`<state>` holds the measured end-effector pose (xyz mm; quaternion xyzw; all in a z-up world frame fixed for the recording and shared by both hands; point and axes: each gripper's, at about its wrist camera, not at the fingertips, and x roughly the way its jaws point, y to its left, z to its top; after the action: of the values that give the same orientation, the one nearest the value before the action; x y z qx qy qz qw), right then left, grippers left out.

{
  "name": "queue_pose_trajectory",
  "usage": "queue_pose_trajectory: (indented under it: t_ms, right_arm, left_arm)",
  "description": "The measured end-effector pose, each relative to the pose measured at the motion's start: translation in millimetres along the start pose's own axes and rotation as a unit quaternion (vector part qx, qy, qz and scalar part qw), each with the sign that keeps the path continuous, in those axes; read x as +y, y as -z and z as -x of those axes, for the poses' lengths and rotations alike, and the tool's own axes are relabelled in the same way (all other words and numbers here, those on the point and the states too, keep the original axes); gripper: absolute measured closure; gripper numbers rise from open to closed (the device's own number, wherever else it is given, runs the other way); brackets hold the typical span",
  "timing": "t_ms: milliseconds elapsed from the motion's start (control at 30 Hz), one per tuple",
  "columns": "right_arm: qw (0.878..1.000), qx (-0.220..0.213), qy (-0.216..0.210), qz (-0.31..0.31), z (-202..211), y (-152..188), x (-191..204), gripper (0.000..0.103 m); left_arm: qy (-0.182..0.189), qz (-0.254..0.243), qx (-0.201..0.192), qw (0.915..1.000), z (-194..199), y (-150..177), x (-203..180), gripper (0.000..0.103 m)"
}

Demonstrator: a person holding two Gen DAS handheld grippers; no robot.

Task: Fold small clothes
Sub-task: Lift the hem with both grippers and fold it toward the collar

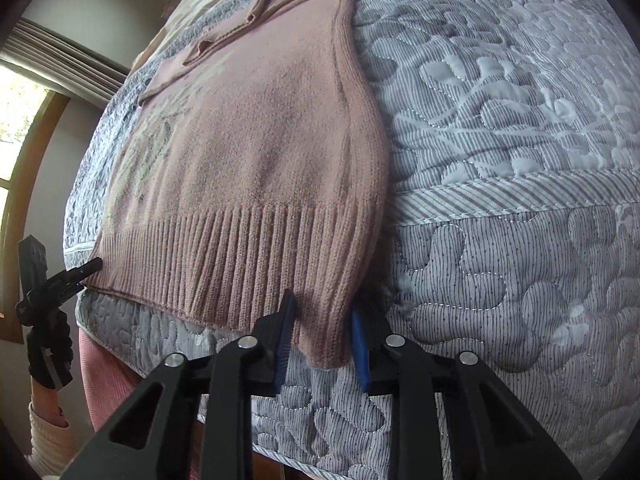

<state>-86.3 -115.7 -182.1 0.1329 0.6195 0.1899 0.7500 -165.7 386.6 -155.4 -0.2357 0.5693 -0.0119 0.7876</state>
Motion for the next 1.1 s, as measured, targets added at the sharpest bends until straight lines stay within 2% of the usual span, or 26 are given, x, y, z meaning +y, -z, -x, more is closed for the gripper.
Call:
queue_pose_trajectory:
  t_ms: [33, 133, 200, 367, 433, 533, 767, 867, 1100]
  right_arm:
    - [1.000, 0.002, -0.006, -0.002, -0.8, -0.1, -0.1, 0.087]
    - [1.000, 0.002, -0.014, -0.008, 0.9, -1.6, -0.8, 0.091]
    - [0.999, -0.002, -0.034, -0.015, 7.1, -2.1, -3.5, 0.092]
    - [0.994, -0.020, -0.100, -0.026, 34.0, -13.7, -2.7, 0.093]
    - [0.991, -0.031, -0.127, -0.030, 48.0, -24.3, -2.4, 0.093]
    - [0.988, -0.048, -0.147, -0.028, 67.1, -48.2, -0.5, 0.093]
    - [0.986, -0.070, -0.144, -0.036, 79.3, -114.2, -3.0, 0.093]
    - [0.986, -0.062, -0.142, -0.052, 66.5, -142.2, -8.8, 0.093]
    - [0.987, -0.034, -0.130, -0.093, 21.5, -199.1, -25.3, 0.093]
  left_arm:
    - [0.000, 0.000, -0.001, 1.0000, -0.5, 0.5, -0.1, 0.075]
    - [0.015, 0.002, -0.006, 0.9999, 1.1, 1.4, 1.4, 0.084]
    - [0.021, 0.001, -0.009, 0.9997, 4.3, 2.0, 1.5, 0.086]
    - [0.072, 0.011, -0.030, 0.9969, 23.6, -3.9, -2.6, 0.087]
    - [0.093, 0.010, -0.047, 0.9945, 34.8, -12.0, -7.3, 0.087]
    - [0.111, 0.010, -0.063, 0.9918, 45.9, -30.7, -15.6, 0.087]
    - [0.096, 0.016, -0.085, 0.9916, 41.1, -92.9, -25.7, 0.088]
    - [0.093, 0.032, -0.084, 0.9916, 30.9, -120.2, -19.2, 0.088]
    - [0.058, 0.051, -0.063, 0.9950, -14.0, -171.6, -14.1, 0.087]
